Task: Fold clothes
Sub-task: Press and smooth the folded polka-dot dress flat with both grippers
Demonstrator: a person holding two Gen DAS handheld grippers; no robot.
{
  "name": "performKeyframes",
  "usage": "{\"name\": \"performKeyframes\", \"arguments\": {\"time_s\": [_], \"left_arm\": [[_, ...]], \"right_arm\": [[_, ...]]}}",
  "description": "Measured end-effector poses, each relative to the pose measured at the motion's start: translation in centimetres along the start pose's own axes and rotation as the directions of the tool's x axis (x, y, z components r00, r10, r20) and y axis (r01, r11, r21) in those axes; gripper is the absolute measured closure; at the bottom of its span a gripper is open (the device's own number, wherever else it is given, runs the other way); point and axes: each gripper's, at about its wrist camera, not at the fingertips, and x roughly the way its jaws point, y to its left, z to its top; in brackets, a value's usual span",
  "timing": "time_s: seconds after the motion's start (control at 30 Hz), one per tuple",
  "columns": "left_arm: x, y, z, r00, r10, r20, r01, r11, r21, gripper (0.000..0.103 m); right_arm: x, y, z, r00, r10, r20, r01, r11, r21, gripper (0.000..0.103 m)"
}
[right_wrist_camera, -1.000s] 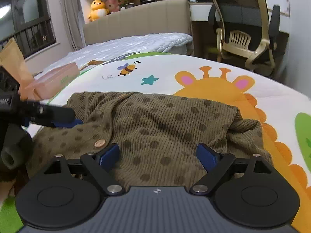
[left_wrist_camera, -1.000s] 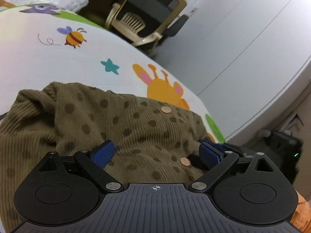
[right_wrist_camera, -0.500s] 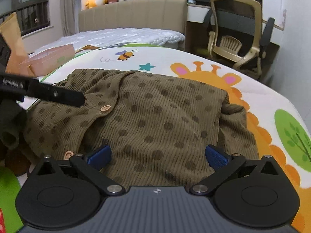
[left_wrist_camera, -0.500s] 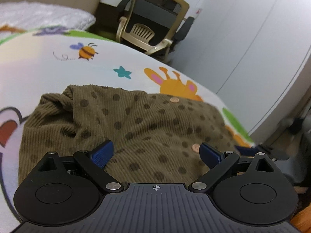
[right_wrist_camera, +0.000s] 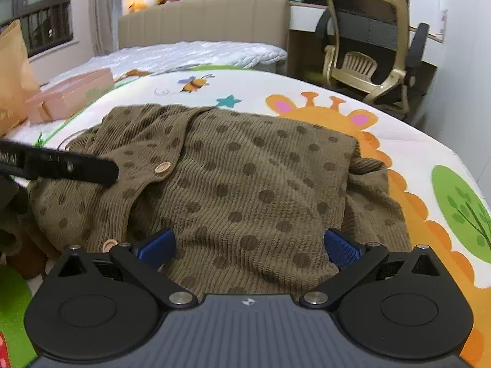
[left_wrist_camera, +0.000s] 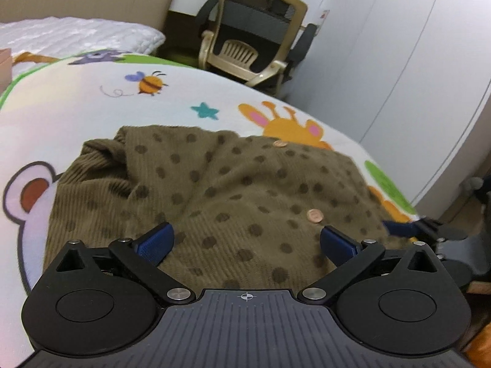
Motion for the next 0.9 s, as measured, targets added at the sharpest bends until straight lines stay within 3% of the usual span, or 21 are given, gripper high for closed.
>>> {"name": "performKeyframes", "arguments": {"time_s": [0.07, 0.17, 0.23, 0.3, 0.4, 0.47, 0.63, 0.77, 0.83, 0.9], "left_arm": [[0.0, -0.3, -0.1, 1.000, 0.014, -0.003, -0.014, 1.000, 0.016, 0.000], [0.1, -0.4, -0.3, 1.000, 0.021, -0.003, -0.020, 0.999, 0.035, 0.000], [0.1, -0.6, -0.3, 1.000, 0.027, -0.004, -0.026, 0.999, 0.046, 0.000], [0.1, -0.6, -0.4, 1.000, 0.028, -0.004, -0.028, 0.998, 0.050, 0.000], [0.1, -0.6, -0.5, 1.000, 0.029, -0.003, -0.029, 0.998, 0.053, 0.000], [0.0, -0.6, -0.6, 1.000, 0.030, -0.002, -0.029, 0.998, 0.056, 0.000], [0.0, -0.6, -0.8, 1.000, 0.031, 0.000, -0.031, 0.998, 0.062, 0.000], [-0.1, -0.9, -1.1, 0.999, 0.038, 0.004, -0.039, 0.996, 0.085, 0.000], [-0.1, -1.0, -1.2, 0.999, 0.039, 0.004, -0.039, 0.994, 0.098, 0.000], [-0.3, -1.0, -1.4, 0.999, 0.034, 0.005, -0.034, 0.994, 0.105, 0.000]], "right_arm": [[-0.9, -0.8, 0.2, 0.999, 0.021, 0.035, -0.024, 0.995, 0.094, 0.000], [-1.3, -1.1, 0.6, 0.999, -0.020, 0.039, 0.015, 0.992, 0.124, 0.000], [-0.3, -0.5, 0.5, 0.992, -0.127, -0.018, 0.128, 0.991, 0.049, 0.000], [0.3, -0.4, 0.1, 0.987, -0.154, -0.050, 0.155, 0.988, 0.016, 0.000], [0.2, -0.7, 0.7, 0.988, -0.144, -0.062, 0.146, 0.989, 0.036, 0.000], [-0.5, -0.6, 1.6, 0.992, -0.125, -0.027, 0.126, 0.991, 0.044, 0.000], [-0.6, -0.2, 6.0, 0.998, 0.037, 0.046, -0.040, 0.997, 0.063, 0.000], [3.9, 0.5, 8.6, 0.994, 0.100, -0.042, -0.095, 0.990, 0.107, 0.000], [6.5, 1.2, 8.6, 0.992, 0.065, -0.112, -0.055, 0.994, 0.093, 0.000], [8.0, 2.3, 8.0, 0.989, -0.025, -0.148, 0.029, 0.999, 0.023, 0.000]]}}
